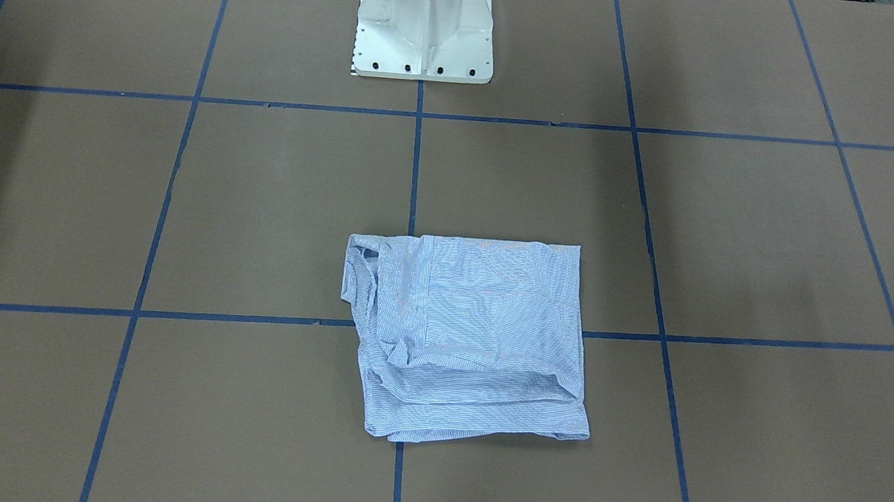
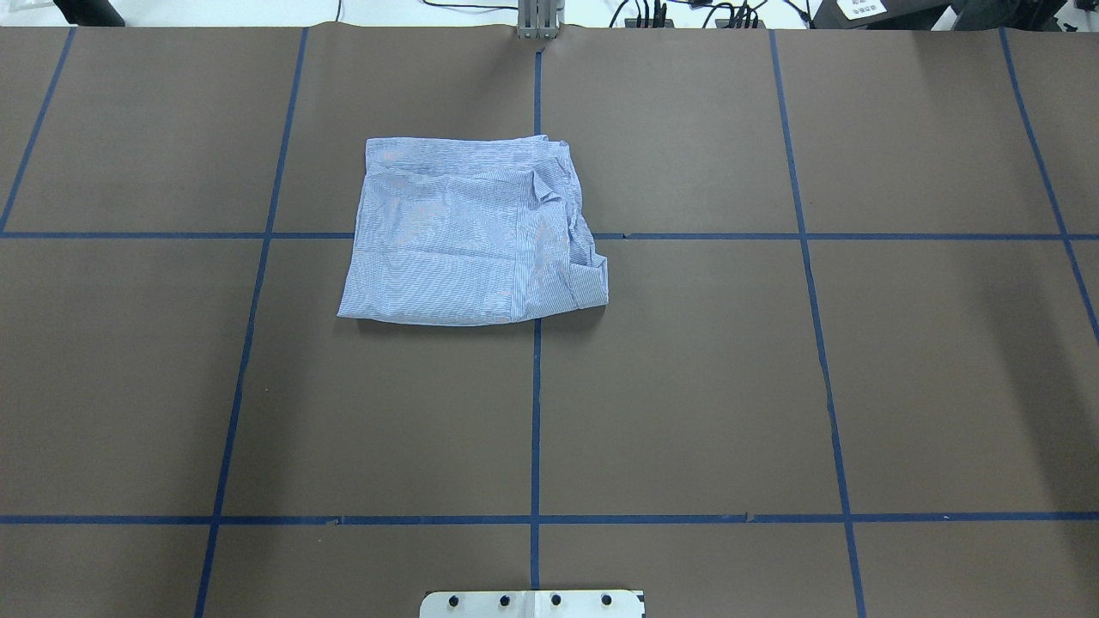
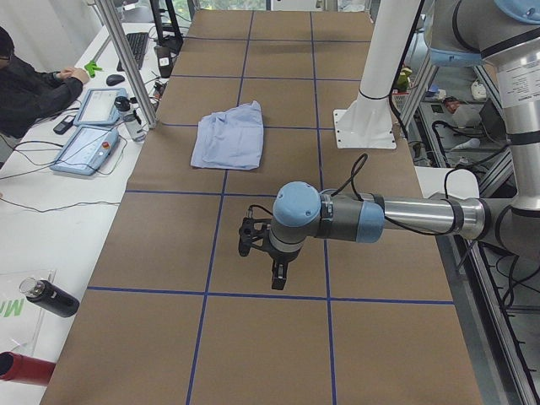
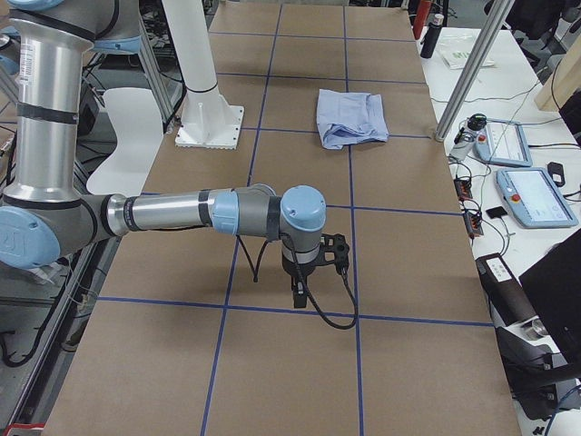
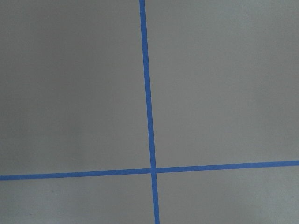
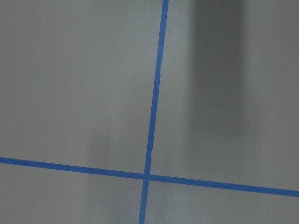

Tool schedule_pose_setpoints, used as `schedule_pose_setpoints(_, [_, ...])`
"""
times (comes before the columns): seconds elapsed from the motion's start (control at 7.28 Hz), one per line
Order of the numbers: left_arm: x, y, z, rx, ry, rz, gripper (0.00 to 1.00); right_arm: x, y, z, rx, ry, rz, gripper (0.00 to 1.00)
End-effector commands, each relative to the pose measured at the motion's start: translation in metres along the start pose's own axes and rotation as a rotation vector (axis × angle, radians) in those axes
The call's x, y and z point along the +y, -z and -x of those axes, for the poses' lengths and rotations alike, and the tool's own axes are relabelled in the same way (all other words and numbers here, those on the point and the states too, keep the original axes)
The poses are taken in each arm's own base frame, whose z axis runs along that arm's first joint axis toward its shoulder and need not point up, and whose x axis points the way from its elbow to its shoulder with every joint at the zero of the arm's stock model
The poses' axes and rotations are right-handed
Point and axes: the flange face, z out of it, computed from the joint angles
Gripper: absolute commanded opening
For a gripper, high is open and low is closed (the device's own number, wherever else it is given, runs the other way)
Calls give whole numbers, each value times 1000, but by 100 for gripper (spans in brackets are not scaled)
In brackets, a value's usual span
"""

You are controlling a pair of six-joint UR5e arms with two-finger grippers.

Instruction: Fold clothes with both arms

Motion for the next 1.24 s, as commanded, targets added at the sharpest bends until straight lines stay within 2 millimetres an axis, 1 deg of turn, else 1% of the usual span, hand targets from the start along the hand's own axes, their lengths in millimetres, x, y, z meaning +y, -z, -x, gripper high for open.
schedule_pose_setpoints(0.0, [10,-4,4,1,10,12,100,10,-5,-8,-1,-8,-12,100])
schedule_pose_setpoints(1.1, [14,-8,9,-3,28,22,100,9,-4,-7,-4,-3,-16,100])
